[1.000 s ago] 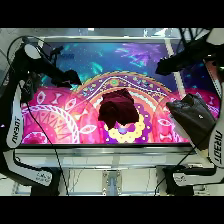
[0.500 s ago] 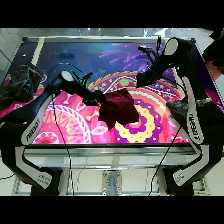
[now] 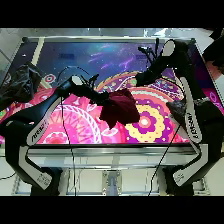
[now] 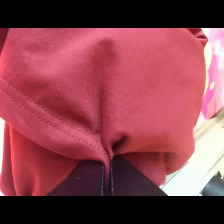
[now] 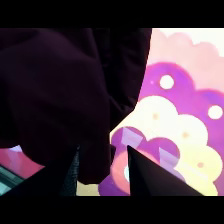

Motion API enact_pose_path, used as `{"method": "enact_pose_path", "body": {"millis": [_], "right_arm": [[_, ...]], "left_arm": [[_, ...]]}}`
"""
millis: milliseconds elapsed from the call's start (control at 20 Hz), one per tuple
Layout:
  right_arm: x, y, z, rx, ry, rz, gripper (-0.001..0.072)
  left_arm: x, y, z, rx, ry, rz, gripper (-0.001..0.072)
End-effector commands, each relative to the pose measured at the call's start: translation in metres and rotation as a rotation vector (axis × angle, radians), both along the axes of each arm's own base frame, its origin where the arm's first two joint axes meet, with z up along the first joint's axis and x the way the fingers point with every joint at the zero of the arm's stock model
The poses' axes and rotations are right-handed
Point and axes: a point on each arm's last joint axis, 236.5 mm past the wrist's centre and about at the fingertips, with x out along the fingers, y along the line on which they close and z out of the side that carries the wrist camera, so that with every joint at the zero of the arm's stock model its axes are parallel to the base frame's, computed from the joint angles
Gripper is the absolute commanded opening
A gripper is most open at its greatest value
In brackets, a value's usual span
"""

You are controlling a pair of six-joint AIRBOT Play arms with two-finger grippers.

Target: Fold the shirts.

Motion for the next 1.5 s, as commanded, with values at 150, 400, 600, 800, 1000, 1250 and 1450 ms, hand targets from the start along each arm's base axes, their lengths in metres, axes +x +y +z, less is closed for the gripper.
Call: {"method": "enact_pose_path", "body": {"millis": [150, 400, 600, 800, 1000, 1250, 1450], "right_arm": [[0.061, -0.014, -0.032, 0.011, -0.120, -0.115, 0.0349], [0.053, 0.033, -0.120, 0.212, 0.127, -0.135, 0.0351], [0.058, 0.069, -0.151, 0.384, 0.208, -0.192, 0.0350], [0.056, 0.078, -0.171, 0.399, 0.242, -0.202, 0.0349], [0.053, 0.089, -0.173, 0.397, 0.240, -0.180, 0.0237], [0.058, 0.092, -0.142, 0.409, 0.197, -0.135, 0.0017], [0.079, 0.047, -0.046, 0.362, -0.016, -0.137, 0.0016]], "left_arm": [[-0.006, 0.017, 0.045, -0.030, -0.038, -0.026, 0.0013], [-0.028, 0.019, 0.060, -0.035, -0.019, -0.099, 0.0013], [-0.035, 0.016, 0.059, -0.033, -0.017, -0.134, 0.0014], [-0.037, 0.013, 0.059, -0.033, -0.022, -0.145, 0.0013], [-0.038, 0.012, 0.059, -0.034, -0.034, -0.163, 0.0013], [-0.033, 0.019, 0.066, -0.038, -0.056, -0.152, 0.0013], [-0.017, 0.063, 0.122, -0.056, -0.169, -0.062, 0.0013]]}}
